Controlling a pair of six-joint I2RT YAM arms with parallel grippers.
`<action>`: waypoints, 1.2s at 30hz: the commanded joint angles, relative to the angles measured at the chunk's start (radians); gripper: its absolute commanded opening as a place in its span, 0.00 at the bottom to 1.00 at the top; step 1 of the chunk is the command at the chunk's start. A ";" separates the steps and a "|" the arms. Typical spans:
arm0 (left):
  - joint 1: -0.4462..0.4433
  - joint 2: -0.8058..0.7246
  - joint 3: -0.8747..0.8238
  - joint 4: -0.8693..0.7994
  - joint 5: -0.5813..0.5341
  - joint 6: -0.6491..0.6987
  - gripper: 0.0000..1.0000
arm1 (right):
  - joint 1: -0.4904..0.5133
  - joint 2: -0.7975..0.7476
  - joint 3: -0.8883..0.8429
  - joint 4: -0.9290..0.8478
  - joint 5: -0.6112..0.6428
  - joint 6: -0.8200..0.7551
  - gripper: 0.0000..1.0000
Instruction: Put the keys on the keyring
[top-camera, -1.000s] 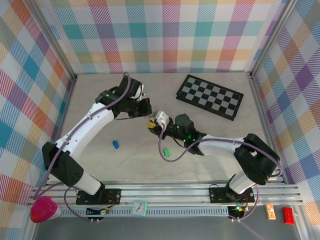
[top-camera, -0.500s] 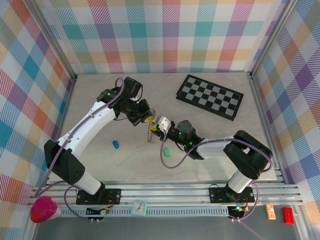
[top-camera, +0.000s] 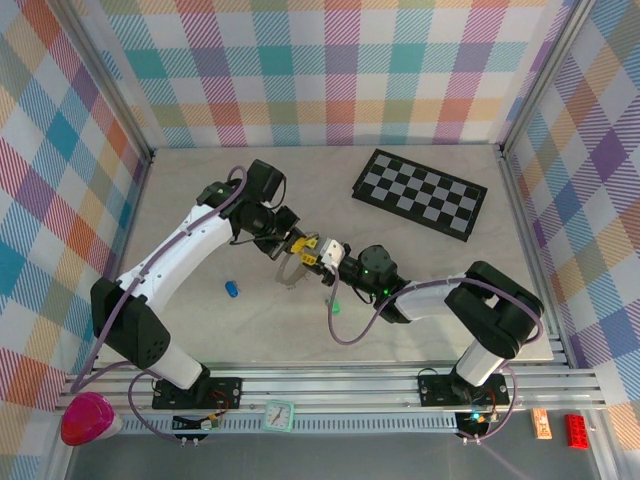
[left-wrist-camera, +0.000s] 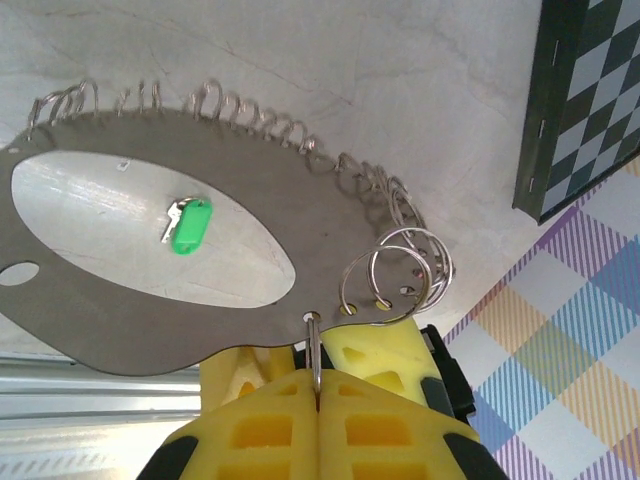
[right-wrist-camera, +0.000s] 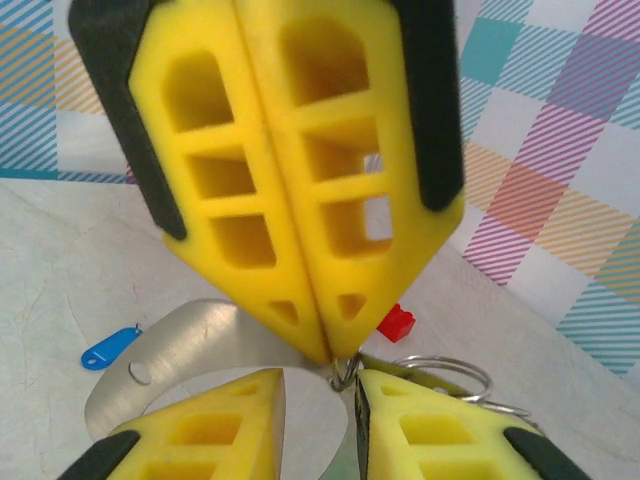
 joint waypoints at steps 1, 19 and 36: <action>0.006 -0.035 -0.018 -0.008 0.039 -0.039 0.00 | 0.002 -0.001 0.005 0.069 -0.007 -0.006 0.23; 0.015 -0.075 -0.068 0.079 0.063 -0.057 0.12 | 0.008 0.003 0.028 0.032 0.008 -0.009 0.00; 0.052 -0.475 -0.605 0.906 -0.337 1.473 0.58 | -0.005 -0.112 0.137 -0.388 -0.093 -0.013 0.00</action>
